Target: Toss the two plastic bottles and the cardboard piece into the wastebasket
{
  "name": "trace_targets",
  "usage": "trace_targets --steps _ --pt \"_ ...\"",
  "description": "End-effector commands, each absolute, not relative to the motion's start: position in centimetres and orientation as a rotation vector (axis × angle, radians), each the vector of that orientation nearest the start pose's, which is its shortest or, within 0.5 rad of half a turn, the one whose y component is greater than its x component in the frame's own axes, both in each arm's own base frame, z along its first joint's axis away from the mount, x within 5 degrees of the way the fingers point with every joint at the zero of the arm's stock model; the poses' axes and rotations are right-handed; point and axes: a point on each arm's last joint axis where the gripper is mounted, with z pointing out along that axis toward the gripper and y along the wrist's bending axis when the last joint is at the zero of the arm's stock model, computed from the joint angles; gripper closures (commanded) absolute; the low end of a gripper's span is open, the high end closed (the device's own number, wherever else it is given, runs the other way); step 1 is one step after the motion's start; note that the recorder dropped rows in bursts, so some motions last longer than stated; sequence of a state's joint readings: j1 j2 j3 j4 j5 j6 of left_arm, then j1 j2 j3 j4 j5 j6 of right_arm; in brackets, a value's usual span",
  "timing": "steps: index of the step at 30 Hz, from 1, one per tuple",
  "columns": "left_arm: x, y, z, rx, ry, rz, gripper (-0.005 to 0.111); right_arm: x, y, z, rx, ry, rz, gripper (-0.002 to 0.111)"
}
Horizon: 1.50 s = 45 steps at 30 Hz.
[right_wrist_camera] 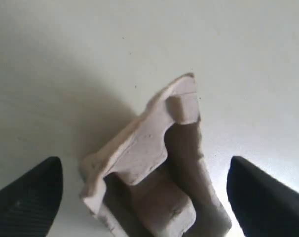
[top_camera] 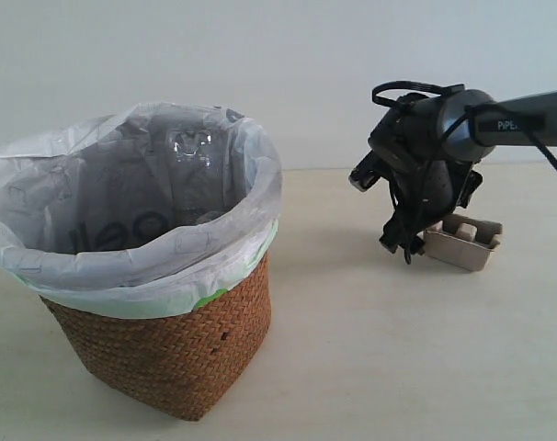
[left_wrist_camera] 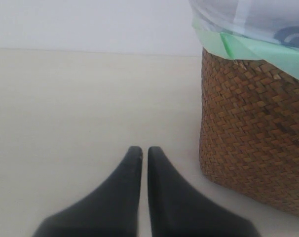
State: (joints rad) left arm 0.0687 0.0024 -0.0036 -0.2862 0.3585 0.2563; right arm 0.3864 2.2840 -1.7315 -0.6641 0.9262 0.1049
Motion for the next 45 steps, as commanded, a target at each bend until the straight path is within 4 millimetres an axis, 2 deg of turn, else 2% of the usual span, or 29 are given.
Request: trace_targets --steps 1,17,26,31,34,39,45 --pt "5.3 -0.5 18.2 0.001 1.829 -0.041 0.103 45.6 13.3 14.1 -0.891 2.603 -0.724 0.027" --pt "5.3 -0.5 18.2 0.001 1.829 -0.041 0.103 45.9 13.5 11.5 -0.956 2.606 -0.718 0.027" --pt "5.3 -0.5 18.2 0.001 1.829 -0.041 0.103 46.0 13.4 11.6 -1.012 2.578 -0.751 0.027" --pt "5.3 -0.5 18.2 0.001 1.829 -0.041 0.103 45.7 13.6 11.4 -0.996 2.624 -0.694 0.027" --pt "5.3 -0.5 18.2 0.001 1.829 -0.041 0.103 45.0 14.0 10.9 -1.096 2.679 -0.597 0.027" --pt "5.3 -0.5 18.2 0.001 1.829 -0.041 0.103 44.0 14.7 10.5 -1.161 2.771 -0.43 0.027" --pt "5.3 -0.5 18.2 0.001 1.829 -0.041 0.103 43.0 14.6 10.3 -1.209 2.881 -0.392 0.027"
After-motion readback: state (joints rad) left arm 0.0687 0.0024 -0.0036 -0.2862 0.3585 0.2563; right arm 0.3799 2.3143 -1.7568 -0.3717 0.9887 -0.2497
